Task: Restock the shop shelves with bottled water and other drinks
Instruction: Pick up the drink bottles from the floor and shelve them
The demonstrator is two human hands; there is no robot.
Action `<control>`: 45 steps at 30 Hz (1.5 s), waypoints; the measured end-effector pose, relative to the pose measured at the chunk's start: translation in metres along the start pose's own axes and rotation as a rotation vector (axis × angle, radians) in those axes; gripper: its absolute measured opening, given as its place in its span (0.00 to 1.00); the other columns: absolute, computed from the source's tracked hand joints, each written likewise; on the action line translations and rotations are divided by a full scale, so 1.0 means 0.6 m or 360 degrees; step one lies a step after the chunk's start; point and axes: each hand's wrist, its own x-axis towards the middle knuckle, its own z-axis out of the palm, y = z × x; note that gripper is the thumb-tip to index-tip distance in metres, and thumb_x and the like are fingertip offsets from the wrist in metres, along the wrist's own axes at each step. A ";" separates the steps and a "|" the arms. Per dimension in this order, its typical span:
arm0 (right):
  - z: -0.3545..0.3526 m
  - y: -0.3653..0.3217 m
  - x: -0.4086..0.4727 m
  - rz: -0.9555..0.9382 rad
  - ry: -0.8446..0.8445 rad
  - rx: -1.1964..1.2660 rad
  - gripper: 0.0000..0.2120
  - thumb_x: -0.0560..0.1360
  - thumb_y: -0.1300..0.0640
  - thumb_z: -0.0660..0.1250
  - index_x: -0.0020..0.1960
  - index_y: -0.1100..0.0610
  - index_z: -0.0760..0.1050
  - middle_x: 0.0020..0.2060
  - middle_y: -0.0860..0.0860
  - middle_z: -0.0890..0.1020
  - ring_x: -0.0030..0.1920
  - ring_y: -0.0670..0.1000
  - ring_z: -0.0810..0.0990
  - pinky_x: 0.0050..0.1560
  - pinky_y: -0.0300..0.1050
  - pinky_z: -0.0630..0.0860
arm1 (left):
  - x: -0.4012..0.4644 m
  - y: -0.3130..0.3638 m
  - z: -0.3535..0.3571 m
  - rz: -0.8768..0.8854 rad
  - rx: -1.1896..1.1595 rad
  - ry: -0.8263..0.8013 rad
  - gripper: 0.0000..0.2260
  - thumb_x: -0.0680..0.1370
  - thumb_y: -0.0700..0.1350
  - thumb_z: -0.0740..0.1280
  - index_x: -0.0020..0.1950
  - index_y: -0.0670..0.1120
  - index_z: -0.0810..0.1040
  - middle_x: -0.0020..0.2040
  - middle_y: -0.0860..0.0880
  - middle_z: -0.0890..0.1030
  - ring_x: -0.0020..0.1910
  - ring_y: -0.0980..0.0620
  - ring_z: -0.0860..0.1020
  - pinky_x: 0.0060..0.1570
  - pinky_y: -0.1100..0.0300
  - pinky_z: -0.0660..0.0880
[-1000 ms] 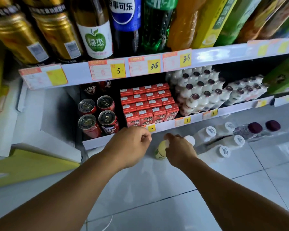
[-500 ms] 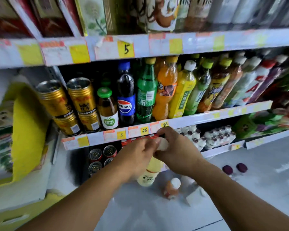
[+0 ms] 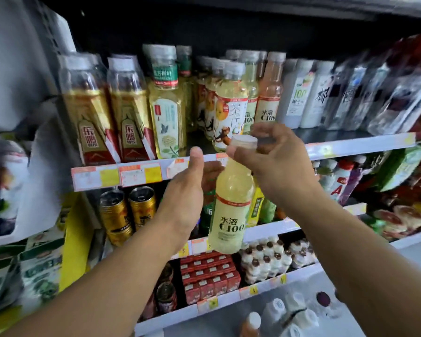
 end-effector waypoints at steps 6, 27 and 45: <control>-0.010 -0.094 0.009 -0.0052 0.0166 0.0161 0.21 0.69 0.42 0.78 0.56 0.50 0.77 0.42 0.46 0.86 0.38 0.43 0.85 0.38 0.42 0.83 | -0.022 0.030 -0.015 -0.0274 -0.0006 -0.0316 0.40 0.64 0.81 0.51 0.58 0.56 0.83 0.58 0.51 0.84 0.61 0.47 0.80 0.65 0.40 0.72; 0.029 -0.135 -0.003 0.0227 -0.0235 0.0612 0.17 0.73 0.37 0.71 0.55 0.47 0.78 0.46 0.52 0.86 0.46 0.55 0.87 0.48 0.62 0.84 | -0.067 0.117 -0.025 -0.0374 -0.0181 -0.0420 0.43 0.64 0.81 0.49 0.63 0.54 0.80 0.56 0.47 0.85 0.56 0.47 0.83 0.57 0.44 0.77; 0.160 -0.199 0.009 0.0051 -0.0761 0.0627 0.16 0.76 0.40 0.70 0.61 0.41 0.72 0.56 0.45 0.82 0.54 0.47 0.82 0.50 0.47 0.81 | -0.073 0.136 -0.145 -0.0205 -0.0145 0.0113 0.36 0.68 0.78 0.47 0.61 0.61 0.80 0.54 0.52 0.85 0.56 0.51 0.82 0.54 0.47 0.77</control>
